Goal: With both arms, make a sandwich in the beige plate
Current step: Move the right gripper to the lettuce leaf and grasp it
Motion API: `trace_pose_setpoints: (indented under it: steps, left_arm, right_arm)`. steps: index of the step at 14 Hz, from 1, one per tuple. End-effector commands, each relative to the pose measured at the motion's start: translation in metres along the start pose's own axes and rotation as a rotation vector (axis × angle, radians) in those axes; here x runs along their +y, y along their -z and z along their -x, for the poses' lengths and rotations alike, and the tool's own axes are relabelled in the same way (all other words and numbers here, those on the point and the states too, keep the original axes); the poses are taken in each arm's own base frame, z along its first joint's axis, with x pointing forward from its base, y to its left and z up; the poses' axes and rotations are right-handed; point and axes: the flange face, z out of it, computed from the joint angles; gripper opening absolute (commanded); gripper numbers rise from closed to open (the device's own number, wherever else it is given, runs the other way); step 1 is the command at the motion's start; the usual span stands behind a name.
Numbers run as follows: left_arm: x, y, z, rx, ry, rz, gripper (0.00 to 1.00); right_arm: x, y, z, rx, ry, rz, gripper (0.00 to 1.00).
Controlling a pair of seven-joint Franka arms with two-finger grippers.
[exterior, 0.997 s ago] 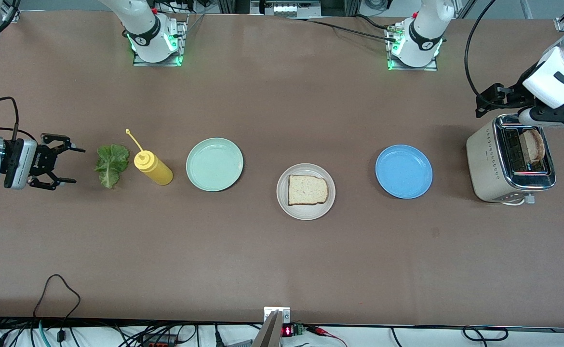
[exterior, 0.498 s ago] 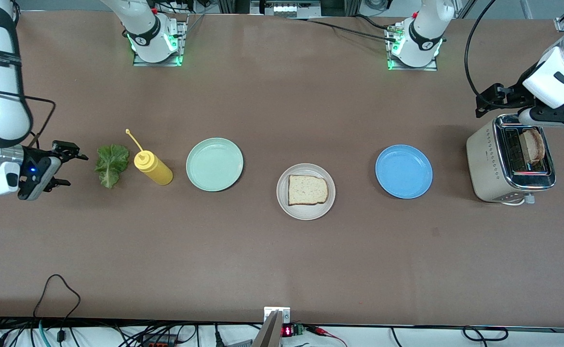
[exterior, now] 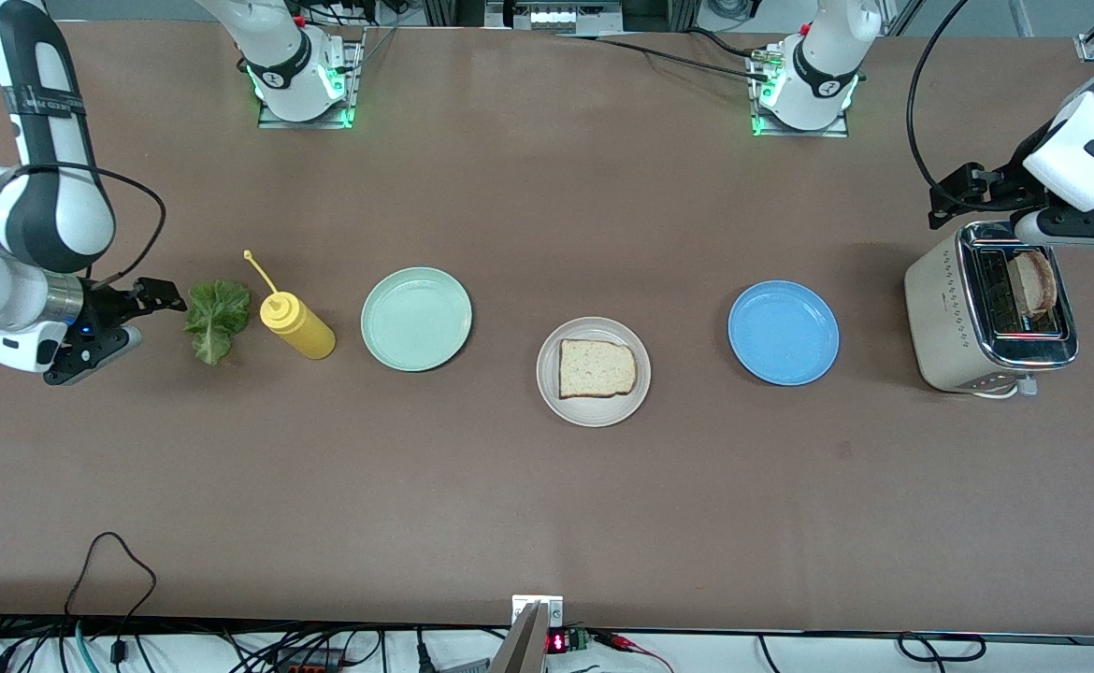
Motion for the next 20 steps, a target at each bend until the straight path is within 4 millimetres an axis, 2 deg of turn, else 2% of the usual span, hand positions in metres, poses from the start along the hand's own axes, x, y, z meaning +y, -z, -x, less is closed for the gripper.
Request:
trace_pose_setpoints:
  steps: [1,4,10,13,17,18,20]
  left_arm:
    - [-0.002,0.005,-0.002,-0.006,-0.007,0.012,1.0]
    - [-0.001,0.006,-0.002,-0.004,-0.007,0.011,1.0]
    - [-0.001,0.006,-0.002,-0.004,-0.007,0.011,1.0]
    - [0.0,0.006,-0.002,-0.004,-0.009,0.01,1.0]
    - [0.0,0.006,-0.002,-0.004,-0.009,0.011,1.0]
    - [0.0,0.006,-0.002,-0.004,-0.009,0.011,1.0]
    - [0.001,0.006,-0.002,-0.004,-0.007,0.011,1.0]
  right_arm:
    - [-0.006,-0.018,0.015,-0.031,-0.156,0.038,1.0]
    - [-0.005,-0.049,0.022,-0.019,-0.218,0.052,1.0]
    - [-0.001,-0.12,0.022,0.03,-0.247,0.084,1.0]
    - [-0.004,-0.14,0.025,0.022,-0.284,0.079,1.0]
    - [-0.009,-0.155,0.03,0.033,-0.298,0.083,1.0]
    - [-0.013,-0.157,0.029,0.035,-0.29,0.085,0.91]
    - [-0.017,-0.156,0.026,0.036,-0.278,0.082,0.63]
